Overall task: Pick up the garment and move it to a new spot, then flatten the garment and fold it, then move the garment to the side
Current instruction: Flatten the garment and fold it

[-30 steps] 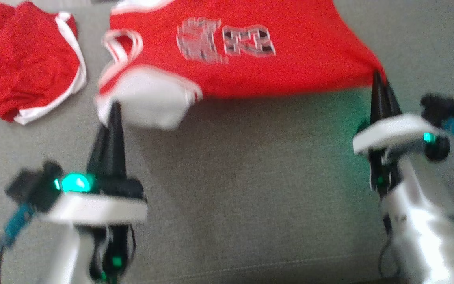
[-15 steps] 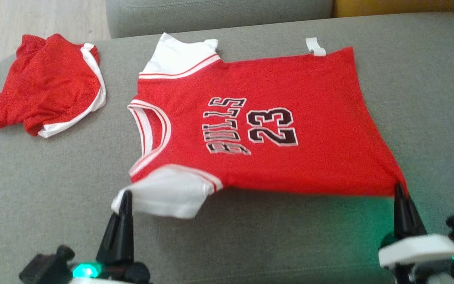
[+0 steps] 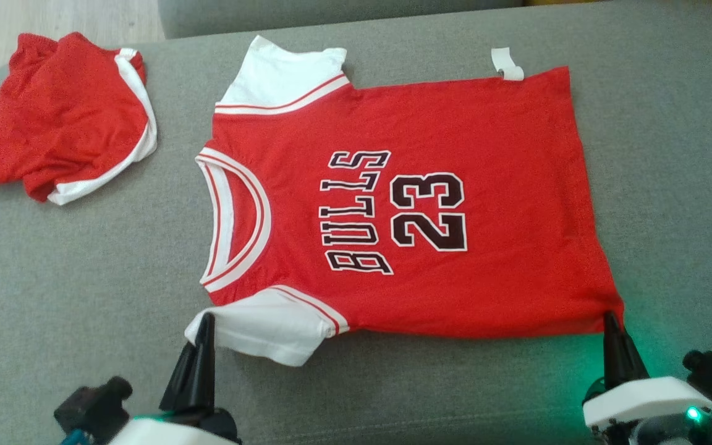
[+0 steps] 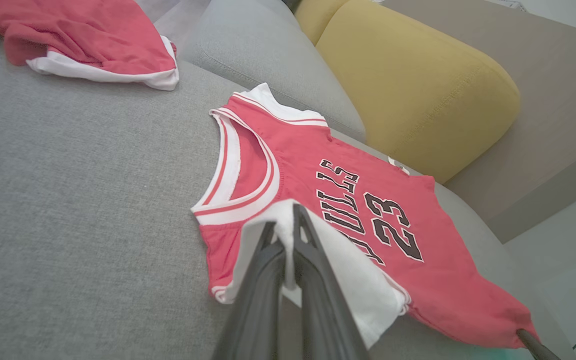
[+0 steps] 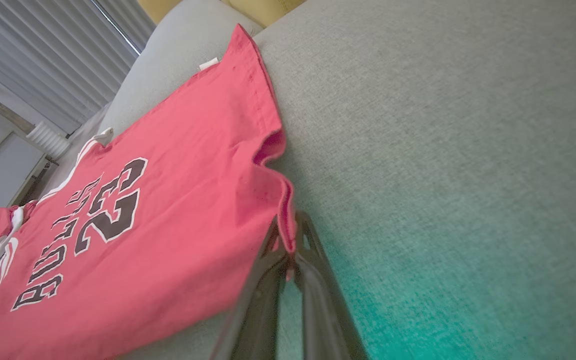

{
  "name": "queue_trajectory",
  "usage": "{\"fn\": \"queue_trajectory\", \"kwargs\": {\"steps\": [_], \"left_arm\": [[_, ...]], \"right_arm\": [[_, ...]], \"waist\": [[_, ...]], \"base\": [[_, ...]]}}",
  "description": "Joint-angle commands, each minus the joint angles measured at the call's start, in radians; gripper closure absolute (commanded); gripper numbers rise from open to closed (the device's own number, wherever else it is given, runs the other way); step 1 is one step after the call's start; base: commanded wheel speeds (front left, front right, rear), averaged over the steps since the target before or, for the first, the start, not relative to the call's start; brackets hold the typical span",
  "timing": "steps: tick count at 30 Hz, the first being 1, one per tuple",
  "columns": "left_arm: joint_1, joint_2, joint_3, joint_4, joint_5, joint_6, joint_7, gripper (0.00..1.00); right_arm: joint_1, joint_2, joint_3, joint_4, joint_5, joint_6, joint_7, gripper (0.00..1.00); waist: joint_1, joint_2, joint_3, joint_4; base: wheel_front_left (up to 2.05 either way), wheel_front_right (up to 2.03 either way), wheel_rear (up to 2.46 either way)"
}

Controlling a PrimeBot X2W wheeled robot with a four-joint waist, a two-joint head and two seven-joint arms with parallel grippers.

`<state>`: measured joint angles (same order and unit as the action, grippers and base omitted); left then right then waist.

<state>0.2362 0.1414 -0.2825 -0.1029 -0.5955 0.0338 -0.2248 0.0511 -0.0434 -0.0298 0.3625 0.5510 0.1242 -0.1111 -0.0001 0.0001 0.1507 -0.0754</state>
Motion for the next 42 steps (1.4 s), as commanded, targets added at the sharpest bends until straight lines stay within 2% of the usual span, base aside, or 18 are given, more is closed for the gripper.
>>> {"fn": "queue_trajectory", "kwargs": {"steps": [1, 6, 12, 14, 22, 30, 31, 32, 33, 34, 42], "left_arm": [[-0.041, -0.006, 0.025, -0.025, -0.006, -0.005, -0.006, 1.00], [-0.111, -0.018, 0.027, 0.005, -0.017, -0.024, -0.012, 1.00], [-0.272, -0.024, 0.036, 0.068, -0.003, -0.043, -0.018, 1.00], [-0.361, -0.024, 0.037, 0.131, 0.011, -0.053, -0.020, 1.00], [-0.574, -0.028, 0.053, 0.355, 0.037, -0.082, -0.030, 1.00], [-0.693, -0.036, 0.089, 0.516, 0.071, -0.099, -0.036, 1.00], [-0.699, -0.038, 0.096, 0.524, 0.076, -0.101, -0.036, 1.00], [-0.704, -0.041, 0.102, 0.531, 0.081, -0.104, -0.036, 0.65], [-0.707, -0.045, 0.110, 0.535, 0.085, -0.106, -0.037, 0.27], [-0.708, -0.048, 0.118, 0.537, 0.088, -0.109, -0.037, 0.00], [-0.687, -0.072, 0.158, 0.504, 0.111, -0.126, -0.037, 0.00]], "right_arm": [[-0.037, -0.007, 0.029, -0.021, 0.007, 0.007, -0.018, 1.00], [-0.074, -0.007, 0.045, 0.007, 0.046, 0.007, -0.048, 1.00], [-0.125, -0.007, 0.065, -0.015, 0.127, 0.007, -0.074, 1.00], [-0.158, -0.007, 0.072, -0.019, 0.167, 0.007, -0.078, 1.00], [-0.292, -0.007, 0.086, 0.033, 0.197, 0.007, -0.096, 1.00], [-0.433, -0.007, 0.126, 0.151, 0.237, 0.007, -0.127, 1.00], [-0.448, -0.007, 0.131, 0.167, 0.242, 0.007, -0.131, 0.93], [-0.463, -0.007, 0.134, 0.181, 0.243, 0.007, -0.135, 0.51], [-0.476, -0.007, 0.136, 0.193, 0.244, 0.007, -0.139, 0.00], [-0.488, -0.007, 0.137, 0.200, 0.248, 0.007, -0.142, 0.00], [-0.522, -0.007, 0.093, 0.186, 0.220, 0.007, -0.150, 0.00]], "waist": [[0.0001, -0.0001, 0.008, 0.001], [0.0001, -0.0001, 0.024, 0.006], [0.0001, -0.0001, 0.047, 0.004], [0.0001, -0.0001, 0.064, -0.004], [0.0001, -0.0001, 0.119, -0.023], [0.0001, -0.0001, 0.151, -0.036], [0.0001, -0.0001, 0.153, -0.037], [0.0001, -0.0001, 0.155, -0.036], [0.0001, -0.0001, 0.155, -0.036], [0.0001, -0.0001, 0.155, -0.035], [0.0001, -0.0001, 0.144, -0.030]], "base": [[0.00, 0.00, 0.00], [0.00, 0.00, 0.00], [0.00, 0.00, 0.00], [0.00, 0.00, 0.00], [0.00, 0.00, 0.00], [0.00, 0.00, 0.00], [0.00, 0.00, 0.00], [0.00, 0.00, 0.00], [0.00, 0.00, 0.00], [0.00, 0.00, 0.00], [0.00, 0.00, 0.00]]}}
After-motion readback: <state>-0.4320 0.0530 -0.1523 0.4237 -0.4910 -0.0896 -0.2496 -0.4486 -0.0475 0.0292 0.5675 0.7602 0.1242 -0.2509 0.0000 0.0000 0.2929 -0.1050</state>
